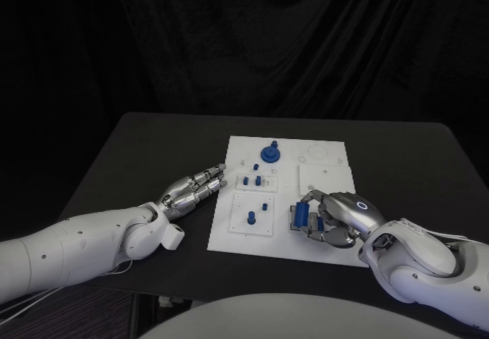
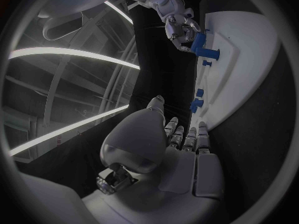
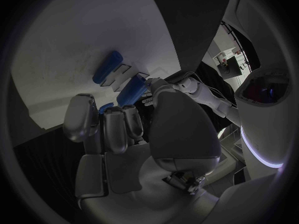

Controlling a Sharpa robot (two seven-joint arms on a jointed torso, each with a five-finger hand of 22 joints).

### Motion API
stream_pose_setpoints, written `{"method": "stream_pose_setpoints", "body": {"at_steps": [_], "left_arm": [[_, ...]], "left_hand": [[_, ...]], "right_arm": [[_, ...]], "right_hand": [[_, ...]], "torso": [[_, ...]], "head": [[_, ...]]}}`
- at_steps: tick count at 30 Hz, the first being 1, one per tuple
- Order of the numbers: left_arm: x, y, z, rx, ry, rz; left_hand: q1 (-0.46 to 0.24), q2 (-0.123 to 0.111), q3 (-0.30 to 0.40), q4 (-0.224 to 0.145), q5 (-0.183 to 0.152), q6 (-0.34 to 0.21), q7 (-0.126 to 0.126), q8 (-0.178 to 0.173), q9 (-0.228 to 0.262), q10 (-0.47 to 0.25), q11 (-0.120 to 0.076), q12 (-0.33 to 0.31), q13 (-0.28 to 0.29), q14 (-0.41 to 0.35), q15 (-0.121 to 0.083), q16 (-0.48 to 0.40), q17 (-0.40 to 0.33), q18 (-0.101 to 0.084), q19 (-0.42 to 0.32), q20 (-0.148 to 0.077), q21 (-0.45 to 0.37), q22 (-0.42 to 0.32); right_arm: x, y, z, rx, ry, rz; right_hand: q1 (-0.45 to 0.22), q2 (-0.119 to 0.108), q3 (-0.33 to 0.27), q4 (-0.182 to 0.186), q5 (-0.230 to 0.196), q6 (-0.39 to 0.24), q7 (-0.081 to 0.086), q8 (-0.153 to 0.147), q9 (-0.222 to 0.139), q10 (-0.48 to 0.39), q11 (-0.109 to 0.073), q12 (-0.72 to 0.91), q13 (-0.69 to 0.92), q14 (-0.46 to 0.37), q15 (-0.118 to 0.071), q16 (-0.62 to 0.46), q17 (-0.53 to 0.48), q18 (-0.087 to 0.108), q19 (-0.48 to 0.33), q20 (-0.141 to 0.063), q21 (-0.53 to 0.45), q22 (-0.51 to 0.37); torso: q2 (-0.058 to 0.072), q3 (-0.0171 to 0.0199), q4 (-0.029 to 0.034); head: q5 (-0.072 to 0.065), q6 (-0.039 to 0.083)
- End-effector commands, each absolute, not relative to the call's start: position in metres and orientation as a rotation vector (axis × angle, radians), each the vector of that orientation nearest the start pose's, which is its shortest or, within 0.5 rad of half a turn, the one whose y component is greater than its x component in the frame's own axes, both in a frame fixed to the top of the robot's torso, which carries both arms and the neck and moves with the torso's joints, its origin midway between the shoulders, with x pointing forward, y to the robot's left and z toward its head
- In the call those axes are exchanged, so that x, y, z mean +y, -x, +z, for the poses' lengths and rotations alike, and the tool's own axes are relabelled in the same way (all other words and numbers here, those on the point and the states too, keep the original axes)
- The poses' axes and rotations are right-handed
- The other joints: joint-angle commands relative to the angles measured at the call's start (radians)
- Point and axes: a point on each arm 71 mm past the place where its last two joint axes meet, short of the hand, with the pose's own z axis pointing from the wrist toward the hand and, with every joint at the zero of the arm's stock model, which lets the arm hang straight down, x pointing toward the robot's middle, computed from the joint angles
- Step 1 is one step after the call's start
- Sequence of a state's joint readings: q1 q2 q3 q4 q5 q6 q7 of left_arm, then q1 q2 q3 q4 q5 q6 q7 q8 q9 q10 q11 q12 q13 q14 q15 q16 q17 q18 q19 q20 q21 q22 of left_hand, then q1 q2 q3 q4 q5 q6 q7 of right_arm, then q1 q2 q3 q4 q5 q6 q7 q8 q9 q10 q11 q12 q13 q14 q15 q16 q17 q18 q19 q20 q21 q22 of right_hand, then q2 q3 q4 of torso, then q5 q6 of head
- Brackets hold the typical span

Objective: Assemble the parts on the task board

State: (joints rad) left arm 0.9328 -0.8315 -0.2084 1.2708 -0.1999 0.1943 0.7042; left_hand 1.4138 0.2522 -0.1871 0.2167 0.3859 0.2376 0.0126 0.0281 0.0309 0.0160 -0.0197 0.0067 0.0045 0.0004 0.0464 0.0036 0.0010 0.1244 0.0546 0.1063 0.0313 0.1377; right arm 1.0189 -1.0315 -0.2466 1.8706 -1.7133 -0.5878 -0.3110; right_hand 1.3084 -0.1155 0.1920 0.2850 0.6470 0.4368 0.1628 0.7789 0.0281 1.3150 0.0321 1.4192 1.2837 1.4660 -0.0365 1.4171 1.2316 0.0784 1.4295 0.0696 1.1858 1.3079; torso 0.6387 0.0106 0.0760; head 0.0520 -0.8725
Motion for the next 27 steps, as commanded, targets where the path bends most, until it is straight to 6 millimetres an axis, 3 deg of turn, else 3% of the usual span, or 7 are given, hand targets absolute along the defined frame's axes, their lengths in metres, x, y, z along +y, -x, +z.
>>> {"method": "stream_pose_setpoints", "body": {"at_steps": [1, 9, 14, 27], "left_arm": [[0.2555, -0.4094, -0.3498, 1.682, 1.014, -1.825], [0.2568, -0.4091, -0.3494, 1.674, 1.012, -1.823], [0.2569, -0.409, -0.3494, 1.675, 1.013, -1.823], [0.2557, -0.4091, -0.35, 1.681, 1.014, -1.824]], "left_hand": [[-0.006, 0.002, 0.002, 0.006, -0.002, -0.003, 0.006, 0.003, 0.001, 0.0, 0.003, -0.002, 0.0, 0.0, 0.004, -0.004, -0.001, 0.008, -0.002, 0.006, 0.0, -0.001], [-0.008, 0.002, 0.001, 0.008, -0.003, -0.003, 0.006, 0.003, 0.001, 0.001, 0.003, -0.002, 0.0, 0.0, 0.004, -0.004, -0.001, 0.008, -0.002, 0.006, 0.0, -0.001], [-0.008, 0.002, 0.001, 0.008, -0.003, -0.003, 0.006, 0.003, 0.001, 0.001, 0.003, -0.002, 0.0, 0.0, 0.004, -0.004, -0.001, 0.008, -0.002, 0.006, 0.0, -0.001], [-0.01, 0.001, 0.0, 0.01, -0.004, -0.003, 0.005, 0.003, 0.0, 0.001, 0.003, -0.002, 0.0, 0.0, 0.004, -0.004, -0.001, 0.008, -0.002, 0.006, 0.0, -0.001]], "right_arm": [[-0.2001, -0.3396, -0.2708, 1.693, 0.147, 0.655], [-0.1986, -0.336, -0.2684, 1.693, 0.155, 0.672], [-0.1981, -0.335, -0.2696, 1.716, 0.166, 0.666], [-0.1982, -0.3375, -0.2782, 1.804, 0.18, 0.622]], "right_hand": [[0.0, -0.005, 0.082, 0.003, 0.029, 0.036, -0.03, -0.004, 0.119, 0.0, 0.003, 0.001, 0.0, 0.017, 0.001, 0.005, 0.001, 0.002, 0.004, 0.002, 0.005, 0.156], [-0.031, -0.016, 0.113, 0.005, 0.093, 0.038, -0.027, -0.029, 0.102, -0.004, 0.006, -0.004, -0.009, 0.019, 0.004, 0.008, 0.005, 0.001, 0.006, 0.004, 0.012, 0.158], [-0.049, -0.021, 0.121, 0.006, 0.104, 0.034, -0.027, -0.043, 0.095, -0.018, 0.005, -0.015, -0.026, 0.018, 0.003, 0.006, 0.002, 0.002, 0.005, 0.004, 0.009, 0.157], [-0.072, -0.029, 0.143, 0.003, 0.045, -0.015, -0.018, -0.125, 0.052, -0.075, 0.011, -0.058, -0.089, 0.011, 0.008, 0.0, -0.012, 0.006, -0.005, 0.008, -0.011, 0.151]], "torso": [[0.001, 0.0006, 0.0015], [0.0, -0.0001, 0.0013], [0.001, -0.0002, 0.0014], [-0.001, -0.0006, 0.0032]], "head": [[0.0, 0.0], [0.001, 0.0], [0.0, 0.0], [0.002, 0.0]]}}
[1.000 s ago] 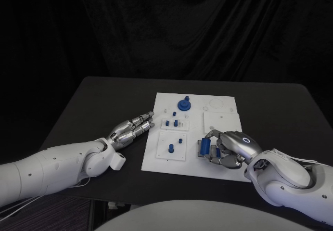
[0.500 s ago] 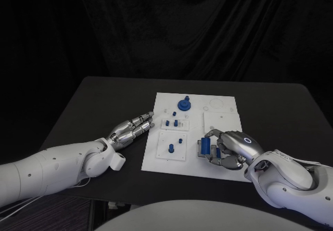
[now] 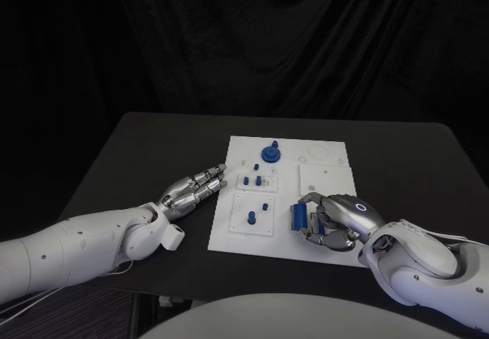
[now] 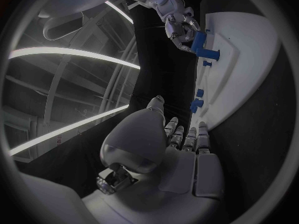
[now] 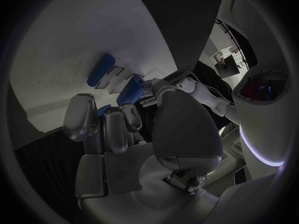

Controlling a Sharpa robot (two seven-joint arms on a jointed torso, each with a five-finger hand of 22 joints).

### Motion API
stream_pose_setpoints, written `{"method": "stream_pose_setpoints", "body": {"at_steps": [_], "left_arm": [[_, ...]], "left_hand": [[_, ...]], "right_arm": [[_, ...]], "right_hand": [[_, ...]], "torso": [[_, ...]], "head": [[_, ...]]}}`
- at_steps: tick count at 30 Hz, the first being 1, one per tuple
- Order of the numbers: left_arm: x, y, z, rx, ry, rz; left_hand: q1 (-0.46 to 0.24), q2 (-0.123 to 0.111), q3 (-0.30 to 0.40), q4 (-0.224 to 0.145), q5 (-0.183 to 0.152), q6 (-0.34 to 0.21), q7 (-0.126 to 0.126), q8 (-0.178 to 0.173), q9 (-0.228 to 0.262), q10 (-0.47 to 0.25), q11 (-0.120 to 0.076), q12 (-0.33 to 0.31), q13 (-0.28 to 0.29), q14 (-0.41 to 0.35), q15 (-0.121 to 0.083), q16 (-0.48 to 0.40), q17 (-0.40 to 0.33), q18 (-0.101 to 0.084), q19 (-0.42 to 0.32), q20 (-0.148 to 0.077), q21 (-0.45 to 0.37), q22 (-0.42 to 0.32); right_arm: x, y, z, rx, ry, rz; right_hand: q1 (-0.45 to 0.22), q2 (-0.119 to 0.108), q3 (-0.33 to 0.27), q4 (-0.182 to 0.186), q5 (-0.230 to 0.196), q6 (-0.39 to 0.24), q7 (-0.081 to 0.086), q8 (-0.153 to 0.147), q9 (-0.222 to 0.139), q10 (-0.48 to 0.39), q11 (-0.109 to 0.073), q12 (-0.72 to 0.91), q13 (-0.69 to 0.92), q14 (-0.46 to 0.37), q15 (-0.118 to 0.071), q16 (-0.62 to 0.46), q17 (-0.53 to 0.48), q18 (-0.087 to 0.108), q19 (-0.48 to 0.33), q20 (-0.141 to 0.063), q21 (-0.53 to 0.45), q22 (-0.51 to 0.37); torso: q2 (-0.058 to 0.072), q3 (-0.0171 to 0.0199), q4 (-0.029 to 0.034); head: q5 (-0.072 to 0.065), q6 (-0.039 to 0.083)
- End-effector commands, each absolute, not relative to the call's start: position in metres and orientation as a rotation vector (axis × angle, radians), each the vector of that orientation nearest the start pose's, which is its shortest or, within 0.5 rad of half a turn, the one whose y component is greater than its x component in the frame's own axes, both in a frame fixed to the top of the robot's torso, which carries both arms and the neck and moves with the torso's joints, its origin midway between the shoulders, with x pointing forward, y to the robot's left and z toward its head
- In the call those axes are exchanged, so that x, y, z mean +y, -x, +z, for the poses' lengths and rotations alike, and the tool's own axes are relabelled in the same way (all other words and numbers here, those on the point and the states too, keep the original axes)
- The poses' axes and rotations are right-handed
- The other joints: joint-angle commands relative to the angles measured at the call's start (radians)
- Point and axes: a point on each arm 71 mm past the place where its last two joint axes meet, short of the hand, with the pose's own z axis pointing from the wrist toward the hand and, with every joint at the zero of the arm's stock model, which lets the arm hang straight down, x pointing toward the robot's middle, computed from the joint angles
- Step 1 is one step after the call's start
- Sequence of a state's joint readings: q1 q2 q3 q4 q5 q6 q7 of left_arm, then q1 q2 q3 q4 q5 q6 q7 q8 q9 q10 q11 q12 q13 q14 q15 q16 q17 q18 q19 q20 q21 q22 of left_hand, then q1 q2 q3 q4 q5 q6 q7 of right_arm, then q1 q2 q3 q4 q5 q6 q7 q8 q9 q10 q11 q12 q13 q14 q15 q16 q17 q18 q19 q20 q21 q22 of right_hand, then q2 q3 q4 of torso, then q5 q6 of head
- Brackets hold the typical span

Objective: Assemble the parts on the task board

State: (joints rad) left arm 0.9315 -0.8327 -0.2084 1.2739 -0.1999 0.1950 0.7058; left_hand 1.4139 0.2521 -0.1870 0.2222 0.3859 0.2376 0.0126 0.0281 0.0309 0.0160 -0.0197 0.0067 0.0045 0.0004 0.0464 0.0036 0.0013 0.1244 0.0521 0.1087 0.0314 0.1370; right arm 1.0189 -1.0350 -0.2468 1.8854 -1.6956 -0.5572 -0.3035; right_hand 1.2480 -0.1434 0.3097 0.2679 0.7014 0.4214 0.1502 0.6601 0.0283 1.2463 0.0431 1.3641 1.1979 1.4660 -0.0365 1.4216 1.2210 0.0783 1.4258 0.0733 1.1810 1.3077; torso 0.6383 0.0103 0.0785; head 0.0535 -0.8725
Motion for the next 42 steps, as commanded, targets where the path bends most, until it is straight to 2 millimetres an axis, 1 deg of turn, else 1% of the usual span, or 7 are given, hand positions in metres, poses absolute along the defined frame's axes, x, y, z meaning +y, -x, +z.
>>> {"method": "stream_pose_setpoints", "body": {"at_steps": [1, 15, 23, 24, 27, 30, 42], "left_arm": [[0.2557, -0.4091, -0.35, 1.682, 1.015, -1.824], [0.2546, -0.4093, -0.3509, 1.688, 1.016, -1.825], [0.2537, -0.409, -0.3517, 1.689, 1.017, -1.827], [0.2537, -0.409, -0.3517, 1.689, 1.017, -1.827], [0.2536, -0.4088, -0.352, 1.689, 1.018, -1.827], [0.2538, -0.4085, -0.3524, 1.689, 1.019, -1.827], [0.2548, -0.4069, -0.3539, 1.689, 1.023, -1.825]], "left_hand": [[-0.01, 0.001, 0.0, 0.005, -0.004, -0.003, 0.005, 0.003, 0.001, 0.001, 0.003, -0.002, 0.0, 0.0, 0.004, -0.004, -0.001, 0.008, 0.001, 0.004, 0.0, -0.001], [-0.01, 0.002, 0.0, 0.005, -0.003, -0.002, 0.006, 0.003, 0.001, 0.001, 0.003, -0.002, 0.0, 0.0, 0.004, -0.004, -0.001, 0.008, 0.001, 0.004, 0.0, -0.001], [-0.01, 0.002, 0.001, 0.006, -0.003, -0.004, 0.006, 0.003, 0.0, 0.001, 0.004, -0.002, 0.0, 0.0, 0.003, -0.004, -0.001, 0.008, 0.001, 0.003, 0.0, -0.001], [-0.01, 0.002, 0.001, 0.006, -0.003, -0.004, 0.006, 0.003, 0.0, 0.001, 0.004, -0.002, 0.0, 0.0, 0.003, -0.004, -0.001, 0.008, 0.001, 0.003, 0.0, -0.001], [-0.01, 0.002, 0.001, 0.006, -0.003, -0.004, 0.006, 0.003, 0.0, 0.001, 0.004, -0.002, 0.0, 0.0, 0.003, -0.004, -0.001, 0.008, 0.001, 0.003, 0.0, -0.001], [-0.009, 0.003, 0.002, 0.006, -0.002, -0.004, 0.006, 0.003, 0.0, 0.0, 0.004, -0.002, 0.0, 0.0, 0.003, -0.004, -0.001, 0.008, 0.001, 0.003, 0.0, -0.001], [-0.009, 0.002, 0.002, 0.006, -0.002, -0.004, 0.006, 0.003, 0.0, 0.0, 0.004, -0.002, 0.0, 0.0, 0.003, -0.004, -0.001, 0.008, 0.001, 0.003, 0.0, -0.001]], "right_arm": [[-0.1983, -0.3378, -0.2788, 1.809, 0.18, 0.618], [-0.198, -0.3401, -0.2832, 1.843, 0.191, 0.59], [-0.1978, -0.341, -0.285, 1.857, 0.196, 0.578], [-0.1978, -0.3411, -0.2851, 1.858, 0.196, 0.577], [-0.198, -0.3413, -0.2856, 1.862, 0.197, 0.572], [-0.1979, -0.3415, -0.2862, 1.867, 0.199, 0.568], [-0.2002, -0.3396, -0.2817, 1.833, 0.179, 0.588]], "right_hand": [[-0.013, -0.001, 0.025, 0.021, -0.014, 0.001, -0.005, -0.008, 0.05, -0.007, 0.001, -0.004, -0.004, 0.011, 0.009, -0.005, -0.002, 0.006, -0.002, 0.005, -0.007, 0.151], [-0.048, 0.009, 0.022, 0.023, -0.025, -0.013, 0.002, -0.06, 0.035, -0.043, 0.006, -0.029, -0.041, 0.006, 0.014, -0.009, -0.011, 0.009, -0.009, 0.01, -0.022, 0.147], [-0.064, 0.009, 0.014, 0.022, -0.061, -0.089, -0.001, -0.194, 0.029, -0.065, 0.003, -0.048, -0.067, 0.002, 0.012, -0.012, -0.018, 0.011, -0.013, 0.009, -0.033, 0.145], [-0.085, 0.013, -0.012, 0.022, -0.199, -0.094, 0.001, -0.212, 0.028, -0.064, 0.005, -0.048, -0.07, 0.001, 0.013, -0.012, -0.019, 0.011, -0.014, 0.009, -0.034, 0.145], [-0.08, 0.006, -0.077, 0.025, -0.341, -0.155, -0.008, -0.29, 0.023, -0.073, 0.0, -0.053, -0.079, -0.002, 0.011, -0.015, -0.024, 0.013, -0.018, 0.009, -0.043, 0.142], [-0.045, -0.054, -0.199, 0.031, -0.451, -0.216, -0.02, -0.355, 0.017, -0.04, -0.009, -0.031, -0.051, 0.001, 0.004, -0.011, -0.017, 0.011, -0.013, 0.003, -0.034, 0.145], [-0.067, -0.127, -0.274, 0.034, -0.572, -0.234, -0.03, -0.361, 0.021, -0.015, -0.018, -0.012, -0.027, 0.005, -0.006, -0.008, -0.011, 0.008, -0.009, -0.009, -0.025, 0.148]], "torso": [[0.0, -0.0003, 0.0007], [0.0, 0.0002, -0.001], [0.0, 0.0004, -0.0009], [0.0, 0.0003, -0.0011], [0.0, 0.0004, -0.0007], [0.0, 0.0008, -0.0009], [-0.001, 0.0, -0.0019]], "head": [[0.001, 0.0], [0.007, 0.0], [0.008, 0.0], [0.008, 0.0], [0.008, 0.0], [0.009, 0.0], [0.013, 0.0]]}}
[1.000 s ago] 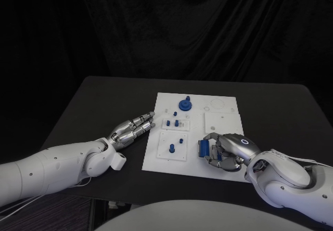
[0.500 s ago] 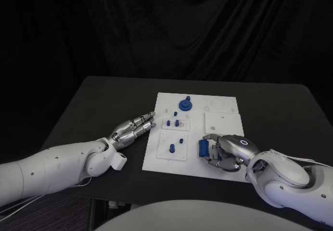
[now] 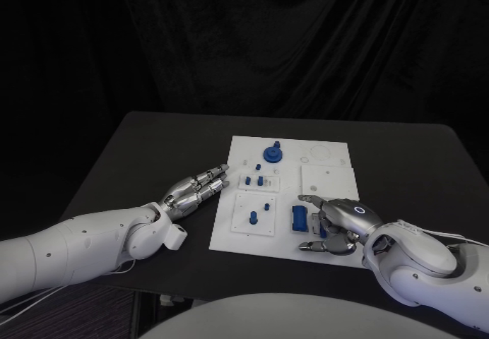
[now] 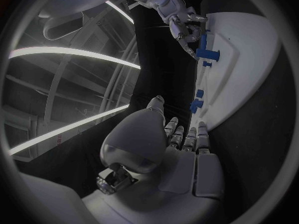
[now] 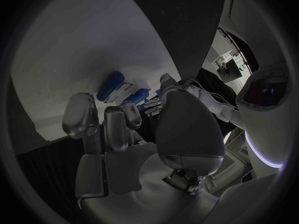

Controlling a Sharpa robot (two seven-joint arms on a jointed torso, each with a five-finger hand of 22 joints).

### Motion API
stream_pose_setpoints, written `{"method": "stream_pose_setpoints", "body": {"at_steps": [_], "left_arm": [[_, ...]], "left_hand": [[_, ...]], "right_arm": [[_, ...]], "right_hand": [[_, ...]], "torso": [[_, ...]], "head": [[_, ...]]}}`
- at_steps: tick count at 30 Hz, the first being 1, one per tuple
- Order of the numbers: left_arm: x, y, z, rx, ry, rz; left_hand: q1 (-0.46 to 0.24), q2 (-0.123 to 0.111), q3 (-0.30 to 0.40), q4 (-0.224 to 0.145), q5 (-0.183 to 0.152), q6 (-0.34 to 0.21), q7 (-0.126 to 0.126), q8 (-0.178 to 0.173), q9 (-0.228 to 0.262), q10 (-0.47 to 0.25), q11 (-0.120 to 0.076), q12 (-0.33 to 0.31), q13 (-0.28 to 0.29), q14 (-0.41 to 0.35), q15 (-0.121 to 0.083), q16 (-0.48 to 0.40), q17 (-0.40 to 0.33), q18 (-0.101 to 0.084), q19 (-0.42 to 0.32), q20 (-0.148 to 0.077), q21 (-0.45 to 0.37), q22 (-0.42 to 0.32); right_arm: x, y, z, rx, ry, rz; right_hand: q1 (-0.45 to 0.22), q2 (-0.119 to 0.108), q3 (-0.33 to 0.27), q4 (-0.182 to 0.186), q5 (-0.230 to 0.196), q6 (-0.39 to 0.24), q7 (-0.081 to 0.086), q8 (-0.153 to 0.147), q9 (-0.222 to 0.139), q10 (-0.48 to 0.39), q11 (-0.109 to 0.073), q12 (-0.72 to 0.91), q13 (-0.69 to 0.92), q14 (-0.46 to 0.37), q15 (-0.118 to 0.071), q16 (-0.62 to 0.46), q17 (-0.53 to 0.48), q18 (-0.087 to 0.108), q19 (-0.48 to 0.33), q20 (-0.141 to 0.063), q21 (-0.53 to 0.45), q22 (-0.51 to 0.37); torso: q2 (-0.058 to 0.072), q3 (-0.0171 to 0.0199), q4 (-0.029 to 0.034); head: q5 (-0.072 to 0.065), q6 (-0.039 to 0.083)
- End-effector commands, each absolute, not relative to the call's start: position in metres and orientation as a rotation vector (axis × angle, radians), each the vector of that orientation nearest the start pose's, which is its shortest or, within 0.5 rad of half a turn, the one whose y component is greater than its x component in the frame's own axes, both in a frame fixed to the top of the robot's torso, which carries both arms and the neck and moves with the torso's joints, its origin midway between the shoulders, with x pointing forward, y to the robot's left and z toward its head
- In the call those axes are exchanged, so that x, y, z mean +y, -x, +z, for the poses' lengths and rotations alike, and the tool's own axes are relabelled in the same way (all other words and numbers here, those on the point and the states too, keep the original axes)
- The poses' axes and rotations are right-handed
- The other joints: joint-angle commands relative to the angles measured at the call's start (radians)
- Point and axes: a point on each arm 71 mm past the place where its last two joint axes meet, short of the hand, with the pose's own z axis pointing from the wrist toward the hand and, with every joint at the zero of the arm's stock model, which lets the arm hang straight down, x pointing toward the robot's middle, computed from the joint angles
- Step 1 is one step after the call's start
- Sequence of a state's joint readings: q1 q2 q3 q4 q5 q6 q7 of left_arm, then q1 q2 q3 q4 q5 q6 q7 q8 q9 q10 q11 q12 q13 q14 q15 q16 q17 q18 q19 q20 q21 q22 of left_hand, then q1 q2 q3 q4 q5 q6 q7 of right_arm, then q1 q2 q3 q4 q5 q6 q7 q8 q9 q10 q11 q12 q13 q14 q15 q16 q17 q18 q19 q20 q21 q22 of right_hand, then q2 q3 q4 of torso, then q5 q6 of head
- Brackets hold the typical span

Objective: Assemble the parts on the task board

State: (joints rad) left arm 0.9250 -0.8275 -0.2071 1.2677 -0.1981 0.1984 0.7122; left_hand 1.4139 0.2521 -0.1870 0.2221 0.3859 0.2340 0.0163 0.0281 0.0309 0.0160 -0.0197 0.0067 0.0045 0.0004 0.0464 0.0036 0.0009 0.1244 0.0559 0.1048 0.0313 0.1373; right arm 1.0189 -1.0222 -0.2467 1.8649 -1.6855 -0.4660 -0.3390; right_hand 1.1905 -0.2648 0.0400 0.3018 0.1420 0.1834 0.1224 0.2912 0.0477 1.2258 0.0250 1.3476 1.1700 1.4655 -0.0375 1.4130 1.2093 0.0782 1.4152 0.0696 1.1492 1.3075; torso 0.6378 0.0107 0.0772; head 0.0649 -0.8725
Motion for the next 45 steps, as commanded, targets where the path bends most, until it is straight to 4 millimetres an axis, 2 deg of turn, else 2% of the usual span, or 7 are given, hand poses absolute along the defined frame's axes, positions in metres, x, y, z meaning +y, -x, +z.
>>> {"method": "stream_pose_setpoints", "body": {"at_steps": [1, 6, 11, 17, 27, 32, 45], "left_arm": [[0.255, -0.407, -0.354, 1.689, 1.023, -1.825], [0.256, -0.406, -0.354, 1.686, 1.024, -1.823], [0.257, -0.405, -0.353, 1.671, 1.021, -1.819], [0.26, -0.396, -0.344, 1.618, 1.01, -1.803], [0.273, -0.397, -0.314, 1.5, 0.942, -1.774], [0.277, -0.398, -0.304, 1.46, 0.918, -1.762], [0.274, -0.399, -0.298, 1.391, 0.877, -1.791]], "left_hand": [[-0.009, 0.002, 0.002, 0.006, -0.002, -0.001, 0.003, 0.003, 0.0, 0.0, 0.004, -0.002, 0.0, 0.0, 0.003, -0.004, -0.001, 0.008, -0.003, 0.007, 0.0, -0.002], [-0.009, 0.002, 0.002, 0.006, -0.002, -0.001, 0.003, 0.003, 0.0, 0.0, 0.004, -0.002, 0.0, 0.0, 0.003, -0.004, -0.001, 0.008, -0.003, 0.007, 0.0, -0.002], [-0.008, -0.001, 0.001, 0.005, -0.002, 0.001, 0.003, 0.003, 0.001, 0.001, 0.004, -0.002, 0.0, 0.0, 0.004, -0.004, -0.001, 0.008, -0.003, 0.007, 0.0, -0.002], [0.001, -0.016, -0.001, -0.001, 0.012, 0.023, 0.004, 0.008, 0.003, 0.008, 0.006, 0.0, 0.002, 0.0, -0.011, -0.004, -0.001, 0.014, -0.002, -0.001, 0.001, -0.002], [0.015, -0.016, 0.0, 0.006, 0.069, 0.059, 0.009, 0.01, 0.006, 0.023, 0.013, 0.003, 0.005, 0.0, -0.035, -0.004, -0.001, 0.025, -0.002, -0.013, 0.002, -0.006], [-0.063, 0.005, -0.063, 0.071, -0.051, 0.074, 0.021, 0.01, 0.006, 0.033, 0.024, 0.004, 0.006, 0.0, -0.04, -0.004, -0.001, 0.03, -0.001, -0.015, 0.003, -0.01], [-0.089, 0.021, -0.098, 0.071, -0.158, 0.097, 0.033, 0.012, 0.008, 0.067, 0.038, 0.009, 0.011, 0.0, -0.039, -0.004, -0.001, 0.026, -0.001, -0.018, 0.004, -0.014]], "right_arm": [[-0.201, -0.339, -0.28, 1.822, 0.174, 0.594], [-0.207, -0.338, -0.27, 1.759, 0.143, 0.618], [-0.22, -0.346, -0.243, 1.701, 0.097, 0.601], [-0.239, -0.364, -0.212, 1.753, -0.035, 0.543], [-0.261, -0.38, -0.221, 2.035, -0.373, 0.451], [-0.264, -0.378, -0.231, 2.149, -0.471, 0.394], [-0.26, -0.368, -0.253, 2.31, -0.487, 0.321]], "right_hand": [[-0.012, -0.008, -0.006, 0.001, -0.019, 0.006, -0.002, 0.009, 0.002, 0.005, -0.001, 0.005, 0.001, 0.006, -0.006, 0.001, 0.002, 0.008, 0.002, -0.005, 0.008, 0.149], [-0.019, 0.026, 0.025, -0.001, 0.002, 0.066, 0.004, 0.068, 0.015, 0.014, 0.003, 0.011, 0.011, 0.009, -0.003, 0.003, 0.005, 0.007, 0.006, -0.004, 0.014, 0.15], [-0.002, 0.176, 0.14, -0.01, 0.26, 0.348, 0.013, 0.27, 0.067, 0.087, 0.012, 0.063, 0.094, 0.024, 0.004, 0.017, 0.034, -0.001, 0.027, 0.004, 0.058, 0.162], [0.024, 0.185, 0.175, -0.016, 0.366, 0.473, -0.007, 0.373, 0.114, 0.215, 0.009, 0.145, 0.234, 0.05, 0.0, 0.048, 0.096, -0.018, 0.064, 0.0, 0.145, 0.185], [0.101, 0.19, 0.185, -0.037, 0.339, 0.409, -0.016, 0.553, 0.217, 0.345, -0.001, 0.223, 0.401, 0.073, -0.006, 0.09, 0.191, -0.034, 0.093, -0.007, 0.231, 0.206], [0.065, 0.213, 0.176, -0.011, 0.324, 0.393, -0.029, 0.629, 0.258, 0.345, -0.005, 0.223, 0.401, 0.077, -0.012, 0.099, 0.211, -0.037, 0.097, -0.012, 0.247, 0.21], [-0.018, 0.227, 0.153, -0.018, 0.211, 0.417, -0.055, 0.71, 0.312, 0.345, -0.031, 0.223, 0.401, 0.083, -0.033, 0.113, 0.24, -0.044, 0.107, -0.03, 0.284, 0.219]], "torso": [[0.0, -0.0004, -0.0003], [0.0, 0.0001, -0.001], [0.0, -0.0002, -0.0001], [-0.002, -0.003, 0.001], [-0.002, -0.0008, 0.001], [-0.002, -0.0022, -0.0013], [0.0, -0.0033, -0.0004]], "head": [[0.002, 0.0], [0.001, 0.0], [-0.003, 0.0], [-0.018, 0.0], [-0.029, 0.0], [-0.043, 0.0], [-0.075, 0.0]]}}
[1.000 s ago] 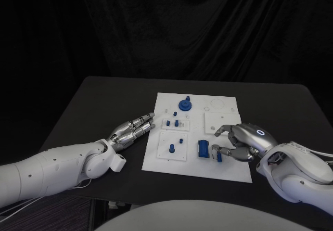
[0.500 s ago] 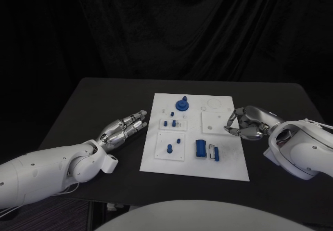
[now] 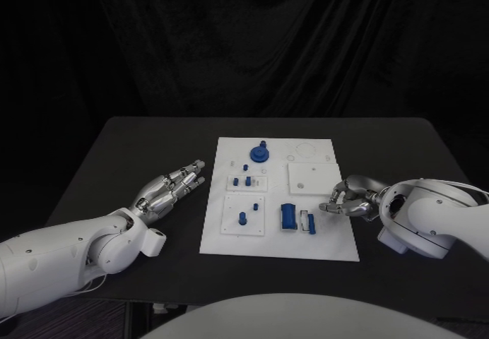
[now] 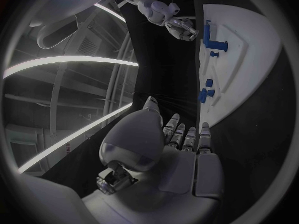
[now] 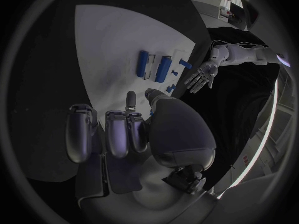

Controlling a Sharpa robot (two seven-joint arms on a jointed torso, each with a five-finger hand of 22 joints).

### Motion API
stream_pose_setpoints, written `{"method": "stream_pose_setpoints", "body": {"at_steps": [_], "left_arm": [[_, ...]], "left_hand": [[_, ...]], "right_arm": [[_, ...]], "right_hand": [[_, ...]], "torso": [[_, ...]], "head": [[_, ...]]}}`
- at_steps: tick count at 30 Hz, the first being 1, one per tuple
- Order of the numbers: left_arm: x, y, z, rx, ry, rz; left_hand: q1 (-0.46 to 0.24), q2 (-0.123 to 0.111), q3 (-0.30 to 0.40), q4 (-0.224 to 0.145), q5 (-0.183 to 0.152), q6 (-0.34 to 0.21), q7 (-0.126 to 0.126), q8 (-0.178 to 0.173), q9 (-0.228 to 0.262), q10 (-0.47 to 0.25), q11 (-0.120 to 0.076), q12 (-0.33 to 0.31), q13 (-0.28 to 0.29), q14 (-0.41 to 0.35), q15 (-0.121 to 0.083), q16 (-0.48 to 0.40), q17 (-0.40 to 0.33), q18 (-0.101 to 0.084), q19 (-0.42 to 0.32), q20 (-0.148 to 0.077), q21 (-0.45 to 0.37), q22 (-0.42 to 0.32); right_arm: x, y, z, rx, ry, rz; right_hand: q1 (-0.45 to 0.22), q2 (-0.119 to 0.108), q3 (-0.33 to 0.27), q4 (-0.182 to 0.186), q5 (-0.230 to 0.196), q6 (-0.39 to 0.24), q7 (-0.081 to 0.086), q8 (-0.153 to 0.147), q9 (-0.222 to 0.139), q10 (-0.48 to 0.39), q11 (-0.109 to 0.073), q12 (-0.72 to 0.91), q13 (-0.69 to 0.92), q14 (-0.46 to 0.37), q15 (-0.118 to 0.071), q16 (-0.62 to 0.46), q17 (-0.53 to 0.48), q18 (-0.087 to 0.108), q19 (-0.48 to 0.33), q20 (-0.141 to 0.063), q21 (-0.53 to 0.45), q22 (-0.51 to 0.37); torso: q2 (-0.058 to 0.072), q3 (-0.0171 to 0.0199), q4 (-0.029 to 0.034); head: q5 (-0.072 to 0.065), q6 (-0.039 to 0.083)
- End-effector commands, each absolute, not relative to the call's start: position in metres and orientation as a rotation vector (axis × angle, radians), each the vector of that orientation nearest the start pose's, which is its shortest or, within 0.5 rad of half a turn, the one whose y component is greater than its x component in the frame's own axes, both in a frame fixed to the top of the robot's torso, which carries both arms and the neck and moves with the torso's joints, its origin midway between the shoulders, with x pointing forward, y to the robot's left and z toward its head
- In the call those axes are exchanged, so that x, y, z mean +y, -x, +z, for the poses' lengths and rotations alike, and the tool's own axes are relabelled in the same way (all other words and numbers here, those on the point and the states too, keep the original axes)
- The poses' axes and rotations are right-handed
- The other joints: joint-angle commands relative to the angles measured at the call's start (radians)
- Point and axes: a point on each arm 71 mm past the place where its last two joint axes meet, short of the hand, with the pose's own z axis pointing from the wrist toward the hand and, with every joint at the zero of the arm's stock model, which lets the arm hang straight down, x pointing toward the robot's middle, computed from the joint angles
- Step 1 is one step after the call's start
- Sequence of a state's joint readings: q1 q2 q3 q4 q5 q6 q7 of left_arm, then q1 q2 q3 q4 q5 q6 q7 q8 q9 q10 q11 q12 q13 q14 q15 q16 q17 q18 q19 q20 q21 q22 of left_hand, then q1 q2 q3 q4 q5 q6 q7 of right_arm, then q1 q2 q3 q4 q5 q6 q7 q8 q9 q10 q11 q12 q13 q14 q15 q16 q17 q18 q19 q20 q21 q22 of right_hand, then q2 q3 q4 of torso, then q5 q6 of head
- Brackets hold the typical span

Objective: Assemble the parts on the task board

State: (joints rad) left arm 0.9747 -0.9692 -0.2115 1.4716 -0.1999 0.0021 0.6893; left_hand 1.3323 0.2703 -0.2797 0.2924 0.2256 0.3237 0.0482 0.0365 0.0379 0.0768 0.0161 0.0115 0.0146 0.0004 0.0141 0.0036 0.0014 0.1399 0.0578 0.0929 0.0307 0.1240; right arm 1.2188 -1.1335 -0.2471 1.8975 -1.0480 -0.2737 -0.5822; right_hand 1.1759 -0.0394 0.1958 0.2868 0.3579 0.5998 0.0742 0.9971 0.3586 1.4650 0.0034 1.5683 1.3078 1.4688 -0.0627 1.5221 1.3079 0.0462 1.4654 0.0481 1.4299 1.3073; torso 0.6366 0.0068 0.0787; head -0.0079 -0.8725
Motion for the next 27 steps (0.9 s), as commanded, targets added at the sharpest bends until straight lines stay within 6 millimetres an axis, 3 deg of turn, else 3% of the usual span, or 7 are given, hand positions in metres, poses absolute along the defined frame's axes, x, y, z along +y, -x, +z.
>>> {"method": "stream_pose_setpoints", "body": {"at_steps": [1, 5, 8, 13, 27], "left_arm": [[0.274, -0.399, -0.298, 1.392, 0.877, -1.793], [0.275, -0.399, -0.298, 1.398, 0.881, -1.799], [0.275, -0.4, -0.299, 1.405, 0.885, -1.801], [0.275, -0.401, -0.301, 1.419, 0.891, -1.801], [0.273, -0.404, -0.306, 1.457, 0.908, -1.801]], "left_hand": [[-0.008, 0.005, -0.005, 0.0, 0.007, 0.006, 0.001, 0.003, 0.001, 0.005, 0.002, 0.004, 0.001, 0.0, -0.006, -0.004, -0.001, 0.01, -0.003, -0.006, 0.005, -0.001], [-0.005, 0.01, -0.005, 0.0, 0.022, 0.008, 0.005, 0.003, 0.001, 0.003, 0.005, 0.003, 0.0, 0.0, -0.003, -0.004, -0.001, 0.008, -0.003, -0.004, 0.005, -0.002], [0.005, 0.013, -0.003, -0.001, 0.06, 0.009, 0.008, 0.002, 0.001, 0.001, 0.008, 0.003, 0.0, 0.0, 0.001, -0.004, -0.001, 0.007, -0.003, -0.003, 0.006, -0.003], [0.016, 0.016, 0.002, -0.001, 0.092, 0.006, 0.009, 0.002, 0.0, -0.003, 0.01, 0.002, -0.001, 0.0, 0.003, -0.004, -0.001, 0.006, -0.002, -0.001, 0.006, -0.004], [0.043, 0.016, 0.016, -0.004, 0.126, -0.006, 0.011, 0.0, -0.001, -0.011, 0.013, 0.001, -0.002, 0.0, 0.006, -0.004, -0.001, 0.006, -0.002, 0.003, 0.008, -0.005]], "right_arm": [[-0.26, -0.367, -0.254, 2.317, -0.486, 0.319], [-0.258, -0.363, -0.259, 2.325, -0.492, 0.323], [-0.255, -0.361, -0.262, 2.325, -0.496, 0.332], [-0.251, -0.358, -0.265, 2.329, -0.494, 0.348], [-0.245, -0.358, -0.269, 2.322, -0.485, 0.354]], "right_hand": [[0.0, 0.0, -0.003, -0.005, -0.013, 0.0, -0.008, 0.005, 0.002, 0.106, -0.01, 0.003, 0.263, 0.079, -0.008, 0.004, 0.142, -0.012, 0.057, -0.009, 0.004, 0.219], [0.006, 0.001, -0.001, -0.006, -0.028, 0.001, -0.009, 0.007, 0.005, 0.106, -0.011, 0.003, 0.263, 0.079, -0.009, 0.003, 0.138, -0.012, 0.056, -0.01, 0.003, 0.219], [0.008, 0.0, -0.004, -0.005, -0.058, -0.001, -0.008, 0.004, 0.005, 0.106, -0.01, 0.003, 0.263, 0.078, -0.009, 0.002, 0.136, -0.011, 0.054, -0.011, 0.0, 0.217], [0.007, -0.001, -0.01, -0.004, -0.092, 0.004, -0.008, 0.006, 0.008, 0.106, -0.01, 0.003, 0.263, 0.078, -0.009, 0.002, 0.136, -0.011, 0.054, -0.011, 0.001, 0.217], [-0.004, 0.002, -0.025, -0.001, -0.134, 0.031, -0.016, 0.022, 0.021, 0.106, -0.016, 0.003, 0.263, 0.077, -0.013, 0.0, 0.13, -0.01, 0.052, -0.014, -0.002, 0.216]], "torso": [[0.0, 0.0012, -0.0024], [-0.001, 0.0029, -0.0031], [0.0, 0.0033, -0.0035], [-0.001, 0.0023, -0.0028], [-0.001, 0.002, -0.0028]], "head": [[-0.003, 0.0], [-0.004, 0.0], [-0.003, 0.0], [-0.008, 0.0], [-0.008, 0.0]]}}
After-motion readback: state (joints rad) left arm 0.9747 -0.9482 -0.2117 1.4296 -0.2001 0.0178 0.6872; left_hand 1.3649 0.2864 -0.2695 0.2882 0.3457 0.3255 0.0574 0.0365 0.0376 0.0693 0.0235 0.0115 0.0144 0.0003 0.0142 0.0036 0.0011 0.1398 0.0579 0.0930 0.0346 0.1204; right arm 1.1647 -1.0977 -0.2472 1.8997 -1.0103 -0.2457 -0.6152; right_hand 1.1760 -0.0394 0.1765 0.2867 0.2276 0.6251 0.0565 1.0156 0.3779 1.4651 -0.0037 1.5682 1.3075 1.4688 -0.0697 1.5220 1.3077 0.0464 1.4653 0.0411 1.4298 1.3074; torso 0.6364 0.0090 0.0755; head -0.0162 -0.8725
